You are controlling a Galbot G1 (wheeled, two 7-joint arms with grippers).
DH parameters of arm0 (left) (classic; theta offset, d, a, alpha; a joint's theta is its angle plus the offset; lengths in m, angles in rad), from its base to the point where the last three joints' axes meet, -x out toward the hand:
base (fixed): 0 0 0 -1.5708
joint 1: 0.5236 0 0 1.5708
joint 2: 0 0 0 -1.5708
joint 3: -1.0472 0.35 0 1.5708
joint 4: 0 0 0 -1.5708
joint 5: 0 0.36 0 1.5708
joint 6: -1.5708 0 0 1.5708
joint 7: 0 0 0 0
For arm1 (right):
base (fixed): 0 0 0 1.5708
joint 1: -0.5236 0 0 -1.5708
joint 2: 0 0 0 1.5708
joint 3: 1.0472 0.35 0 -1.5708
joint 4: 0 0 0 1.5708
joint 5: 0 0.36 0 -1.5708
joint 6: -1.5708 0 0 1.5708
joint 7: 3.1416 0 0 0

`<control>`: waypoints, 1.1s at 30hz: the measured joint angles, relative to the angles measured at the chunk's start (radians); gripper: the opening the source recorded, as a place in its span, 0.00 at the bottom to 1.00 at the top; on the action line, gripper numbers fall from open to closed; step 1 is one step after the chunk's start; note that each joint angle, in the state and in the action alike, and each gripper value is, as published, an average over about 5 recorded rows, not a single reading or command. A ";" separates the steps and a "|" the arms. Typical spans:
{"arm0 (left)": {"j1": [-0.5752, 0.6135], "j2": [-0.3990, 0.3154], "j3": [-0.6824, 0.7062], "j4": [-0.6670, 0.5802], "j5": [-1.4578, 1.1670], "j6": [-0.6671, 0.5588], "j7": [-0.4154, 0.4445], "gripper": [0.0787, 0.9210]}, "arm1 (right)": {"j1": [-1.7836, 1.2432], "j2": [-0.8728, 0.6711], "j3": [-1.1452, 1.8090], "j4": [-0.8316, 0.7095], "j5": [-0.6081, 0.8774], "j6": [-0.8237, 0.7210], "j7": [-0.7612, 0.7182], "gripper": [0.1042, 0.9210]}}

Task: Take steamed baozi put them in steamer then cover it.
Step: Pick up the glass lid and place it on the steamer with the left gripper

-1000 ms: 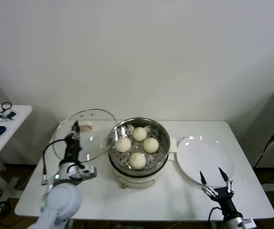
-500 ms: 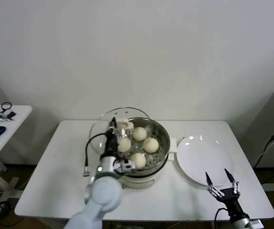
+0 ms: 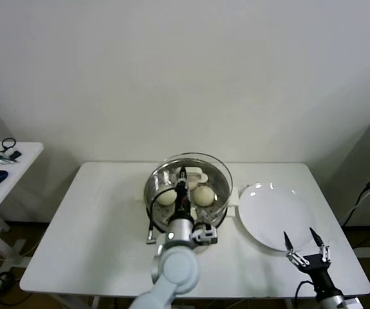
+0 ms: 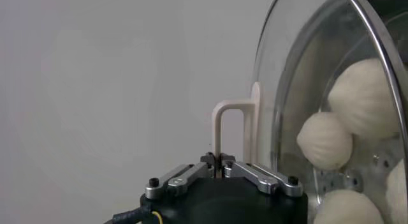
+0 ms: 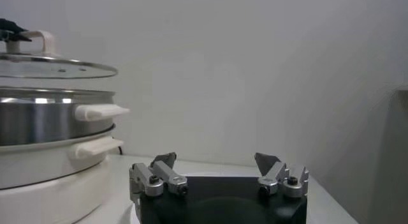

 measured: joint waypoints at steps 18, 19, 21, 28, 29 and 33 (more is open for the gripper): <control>0.031 -0.015 -0.013 0.049 0.073 0.000 -0.017 0.06 | 0.007 -0.001 0.001 -0.010 0.007 0.011 0.001 0.88; 0.031 -0.015 -0.014 0.052 0.074 0.000 -0.018 0.06 | 0.007 -0.001 0.002 -0.010 0.008 0.012 0.001 0.88; 0.032 -0.015 -0.017 0.055 0.075 0.000 -0.021 0.06 | 0.007 -0.001 0.003 -0.010 0.009 0.013 0.001 0.88; 0.032 -0.010 -0.020 0.065 0.073 0.003 -0.030 0.07 | 0.007 0.001 0.003 -0.011 0.007 0.017 0.003 0.88; 0.032 -0.008 -0.019 0.064 0.071 0.005 -0.030 0.07 | 0.007 0.001 0.003 -0.011 0.007 0.017 0.003 0.88; 0.033 -0.001 -0.015 0.059 0.059 0.013 -0.030 0.16 | 0.007 0.000 0.002 -0.011 0.006 0.016 0.001 0.88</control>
